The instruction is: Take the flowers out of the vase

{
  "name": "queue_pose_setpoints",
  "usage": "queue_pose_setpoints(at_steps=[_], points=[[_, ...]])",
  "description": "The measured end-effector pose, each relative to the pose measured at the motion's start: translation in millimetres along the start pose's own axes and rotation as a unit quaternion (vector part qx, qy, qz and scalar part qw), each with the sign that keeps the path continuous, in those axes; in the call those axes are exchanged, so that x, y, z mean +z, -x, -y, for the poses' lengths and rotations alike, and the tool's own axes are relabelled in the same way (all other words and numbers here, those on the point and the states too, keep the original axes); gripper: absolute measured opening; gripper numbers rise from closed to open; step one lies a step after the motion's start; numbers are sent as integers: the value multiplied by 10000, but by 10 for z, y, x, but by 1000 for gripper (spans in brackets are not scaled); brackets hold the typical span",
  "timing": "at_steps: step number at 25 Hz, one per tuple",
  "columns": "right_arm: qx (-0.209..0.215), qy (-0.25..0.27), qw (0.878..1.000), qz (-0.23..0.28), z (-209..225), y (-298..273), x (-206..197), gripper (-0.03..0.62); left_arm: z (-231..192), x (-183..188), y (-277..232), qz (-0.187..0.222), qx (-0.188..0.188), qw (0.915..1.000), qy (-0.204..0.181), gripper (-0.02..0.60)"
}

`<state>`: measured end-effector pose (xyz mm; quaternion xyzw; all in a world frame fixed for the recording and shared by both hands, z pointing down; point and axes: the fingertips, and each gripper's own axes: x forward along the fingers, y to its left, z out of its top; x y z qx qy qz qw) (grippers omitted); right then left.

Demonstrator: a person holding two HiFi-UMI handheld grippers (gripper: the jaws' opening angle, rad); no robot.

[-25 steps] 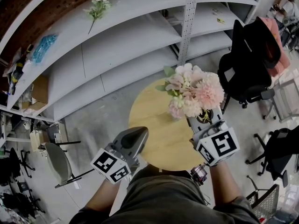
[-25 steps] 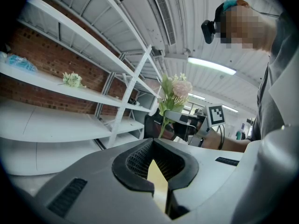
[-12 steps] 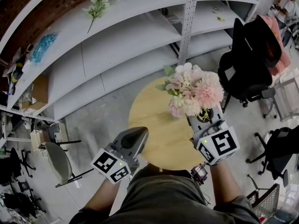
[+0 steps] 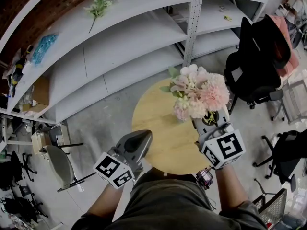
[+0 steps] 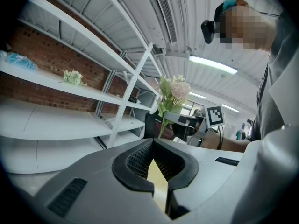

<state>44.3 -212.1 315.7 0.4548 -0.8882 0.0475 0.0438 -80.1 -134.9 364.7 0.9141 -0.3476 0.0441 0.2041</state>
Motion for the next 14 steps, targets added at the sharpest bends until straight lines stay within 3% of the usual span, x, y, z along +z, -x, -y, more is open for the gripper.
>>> queue_pose_setpoints(at_steps=[14], points=[[-4, 6, 10000, -28, 22, -25, -63, 69, -14, -22, -43, -2, -27, 10000, 1, 9]])
